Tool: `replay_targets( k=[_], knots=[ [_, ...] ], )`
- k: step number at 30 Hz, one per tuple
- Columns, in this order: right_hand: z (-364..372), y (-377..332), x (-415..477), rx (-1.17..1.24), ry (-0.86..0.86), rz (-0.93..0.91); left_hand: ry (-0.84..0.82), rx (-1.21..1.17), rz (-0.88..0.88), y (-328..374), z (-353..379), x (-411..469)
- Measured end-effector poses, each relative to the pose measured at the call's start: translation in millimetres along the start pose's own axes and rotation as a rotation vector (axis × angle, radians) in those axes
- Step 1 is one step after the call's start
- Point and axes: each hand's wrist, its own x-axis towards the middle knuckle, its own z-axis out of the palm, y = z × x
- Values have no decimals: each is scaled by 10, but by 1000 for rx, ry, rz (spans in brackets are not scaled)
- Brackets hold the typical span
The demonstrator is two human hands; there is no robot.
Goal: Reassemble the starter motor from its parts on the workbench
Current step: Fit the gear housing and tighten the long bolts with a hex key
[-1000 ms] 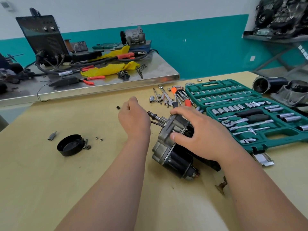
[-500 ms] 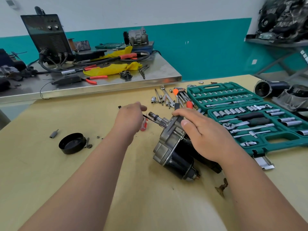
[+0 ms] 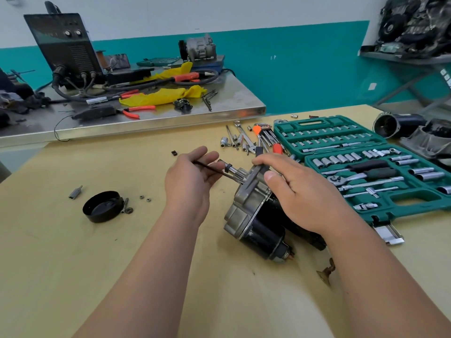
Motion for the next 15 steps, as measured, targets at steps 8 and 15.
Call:
replay_targets(
  k=[8, 15],
  knots=[
    [-15, 0, -14, 4, -7, -8, -252, -329, -130, -110, -89, 68],
    [-29, -26, -16, 14, -14, 7, -246, -506, -288, -244, -193, 36]
  ],
)
